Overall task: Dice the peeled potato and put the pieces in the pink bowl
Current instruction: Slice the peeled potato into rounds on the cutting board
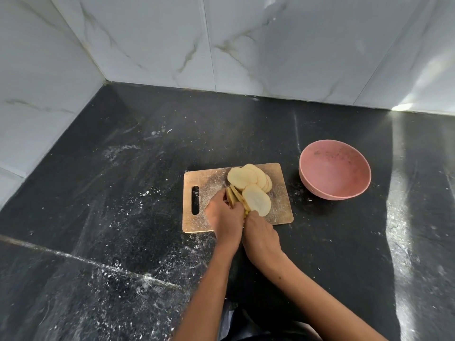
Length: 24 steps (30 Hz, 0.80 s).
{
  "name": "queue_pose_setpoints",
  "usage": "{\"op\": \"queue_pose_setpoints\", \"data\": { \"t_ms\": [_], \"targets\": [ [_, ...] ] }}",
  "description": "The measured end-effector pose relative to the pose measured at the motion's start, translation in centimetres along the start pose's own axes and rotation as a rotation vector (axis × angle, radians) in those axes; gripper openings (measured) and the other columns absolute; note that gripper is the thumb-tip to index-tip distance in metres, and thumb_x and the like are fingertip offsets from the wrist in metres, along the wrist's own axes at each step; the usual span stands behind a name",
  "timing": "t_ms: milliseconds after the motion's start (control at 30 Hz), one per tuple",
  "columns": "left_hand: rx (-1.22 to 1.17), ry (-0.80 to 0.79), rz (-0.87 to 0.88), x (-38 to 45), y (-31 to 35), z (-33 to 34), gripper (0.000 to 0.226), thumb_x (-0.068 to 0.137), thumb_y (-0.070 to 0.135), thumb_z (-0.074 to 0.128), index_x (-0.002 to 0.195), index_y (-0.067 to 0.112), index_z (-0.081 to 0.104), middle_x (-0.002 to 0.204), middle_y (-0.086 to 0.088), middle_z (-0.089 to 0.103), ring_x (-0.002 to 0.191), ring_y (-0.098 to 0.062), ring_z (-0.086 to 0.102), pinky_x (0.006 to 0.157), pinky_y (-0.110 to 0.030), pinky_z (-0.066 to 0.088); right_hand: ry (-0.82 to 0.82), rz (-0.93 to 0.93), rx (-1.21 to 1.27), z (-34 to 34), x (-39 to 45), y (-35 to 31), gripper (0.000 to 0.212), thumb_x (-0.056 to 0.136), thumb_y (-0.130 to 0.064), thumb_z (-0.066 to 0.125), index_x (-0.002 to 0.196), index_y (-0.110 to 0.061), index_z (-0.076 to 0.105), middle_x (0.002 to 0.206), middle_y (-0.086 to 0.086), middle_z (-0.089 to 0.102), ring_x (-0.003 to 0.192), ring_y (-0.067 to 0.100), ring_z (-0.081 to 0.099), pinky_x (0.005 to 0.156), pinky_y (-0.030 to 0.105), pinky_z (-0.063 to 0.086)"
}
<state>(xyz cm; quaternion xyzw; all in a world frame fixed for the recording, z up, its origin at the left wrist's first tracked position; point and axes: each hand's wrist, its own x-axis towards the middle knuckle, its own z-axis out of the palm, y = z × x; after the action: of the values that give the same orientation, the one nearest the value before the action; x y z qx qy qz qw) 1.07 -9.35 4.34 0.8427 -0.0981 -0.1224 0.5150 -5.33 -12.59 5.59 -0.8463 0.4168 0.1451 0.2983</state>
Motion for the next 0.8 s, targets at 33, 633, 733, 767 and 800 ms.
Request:
{"op": "queue_pose_setpoints", "data": {
  "t_ms": [33,633,733,767,800],
  "targets": [
    [0.018,0.005,0.012,0.0,0.0,0.0,0.016,0.072,-0.01,0.059,0.074,0.005,0.065,0.063,-0.007,0.065,0.06,-0.026,0.061,0.047,-0.034,0.046,-0.012,0.003,-0.011,0.0,-0.1,0.1,0.018,0.1,-0.012,0.035,0.116,-0.009,0.043,0.119,0.012,0.059,0.11,0.029,0.057,0.083,0.038,0.045],
    [-0.026,0.069,0.006,-0.2,0.8,-0.7,0.029,0.074,-0.016,0.059,0.096,0.0,0.07,0.067,0.017,0.055,0.059,0.004,0.051,0.049,-0.007,0.042,-0.091,0.018,-0.061,0.7,-2.5,2.6,0.025,0.105,-0.024,0.029,0.119,-0.007,0.041,0.12,0.015,0.057,0.113,0.032,0.055,0.083,0.039,0.043],
    [-0.039,0.069,-0.005,-0.2,0.7,-1.0,0.033,0.076,-0.015,0.061,0.104,0.0,0.068,0.074,0.012,0.06,0.065,0.005,0.053,0.053,-0.004,0.042,-0.107,0.03,-0.019,0.6,-2.6,3.4,0.027,0.105,-0.024,0.03,0.119,-0.006,0.043,0.119,0.016,0.058,0.112,0.033,0.055,0.078,0.036,0.04],
    [-0.039,0.076,0.008,-0.2,0.5,-1.2,0.035,0.076,-0.014,0.063,0.108,0.001,0.067,0.081,0.006,0.064,0.07,0.003,0.056,0.056,-0.002,0.042,-0.116,0.045,-0.004,0.5,-2.7,3.7,0.027,0.105,-0.025,0.03,0.119,-0.006,0.044,0.119,0.016,0.058,0.112,0.034,0.055,0.077,0.035,0.039],
    [-0.036,0.089,0.02,0.1,0.3,-1.5,0.037,0.077,-0.013,0.064,0.111,0.002,0.066,0.087,0.001,0.066,0.074,-0.002,0.058,0.059,-0.001,0.042,-0.129,0.063,0.014,0.5,-2.6,4.0,0.028,0.104,-0.025,0.031,0.119,-0.006,0.045,0.118,0.016,0.058,0.111,0.033,0.055,0.077,0.034,0.038]
  ]
}}
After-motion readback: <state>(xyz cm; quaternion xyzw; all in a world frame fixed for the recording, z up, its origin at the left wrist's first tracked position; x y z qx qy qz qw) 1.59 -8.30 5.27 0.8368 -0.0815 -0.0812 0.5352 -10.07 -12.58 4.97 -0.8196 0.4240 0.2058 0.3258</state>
